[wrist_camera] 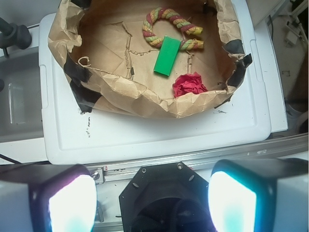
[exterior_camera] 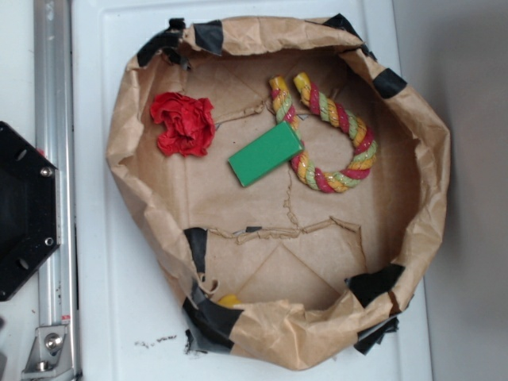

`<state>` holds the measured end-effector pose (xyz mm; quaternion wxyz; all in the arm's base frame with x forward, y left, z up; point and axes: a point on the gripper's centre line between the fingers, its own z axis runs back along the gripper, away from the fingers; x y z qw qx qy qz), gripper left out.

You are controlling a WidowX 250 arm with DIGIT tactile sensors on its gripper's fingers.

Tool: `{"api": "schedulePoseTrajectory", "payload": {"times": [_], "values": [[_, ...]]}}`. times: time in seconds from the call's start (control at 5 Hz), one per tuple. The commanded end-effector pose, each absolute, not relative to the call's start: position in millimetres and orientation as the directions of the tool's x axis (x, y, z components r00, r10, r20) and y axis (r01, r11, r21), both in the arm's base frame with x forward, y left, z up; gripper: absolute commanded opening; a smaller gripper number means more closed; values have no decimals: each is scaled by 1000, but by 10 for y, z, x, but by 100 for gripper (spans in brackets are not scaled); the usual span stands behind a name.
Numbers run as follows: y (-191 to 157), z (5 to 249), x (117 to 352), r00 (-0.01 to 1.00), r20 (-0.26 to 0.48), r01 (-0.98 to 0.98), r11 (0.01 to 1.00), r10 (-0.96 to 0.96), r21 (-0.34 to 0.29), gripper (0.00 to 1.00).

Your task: Grab the green block.

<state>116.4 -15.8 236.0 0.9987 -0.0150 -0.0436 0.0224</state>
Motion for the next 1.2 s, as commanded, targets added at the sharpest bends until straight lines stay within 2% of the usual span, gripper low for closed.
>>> {"api": "schedulePoseTrajectory", "payload": {"times": [0.0, 0.2, 0.4, 0.6, 0.8, 1.0], "values": [[-158, 2360, 1164, 995, 86, -43, 999, 46, -32, 100], [210, 2013, 1664, 974, 207, -74, 995, 87, -70, 100], [363, 1942, 2112, 905, 329, -262, 962, 271, -71, 100], [402, 1608, 2464, 886, 358, -295, 954, 293, -52, 100], [231, 1097, 2573, 936, 268, -236, 972, 230, -10, 100], [26, 815, 2519, 962, 216, -183, 982, 169, 47, 100]]}}
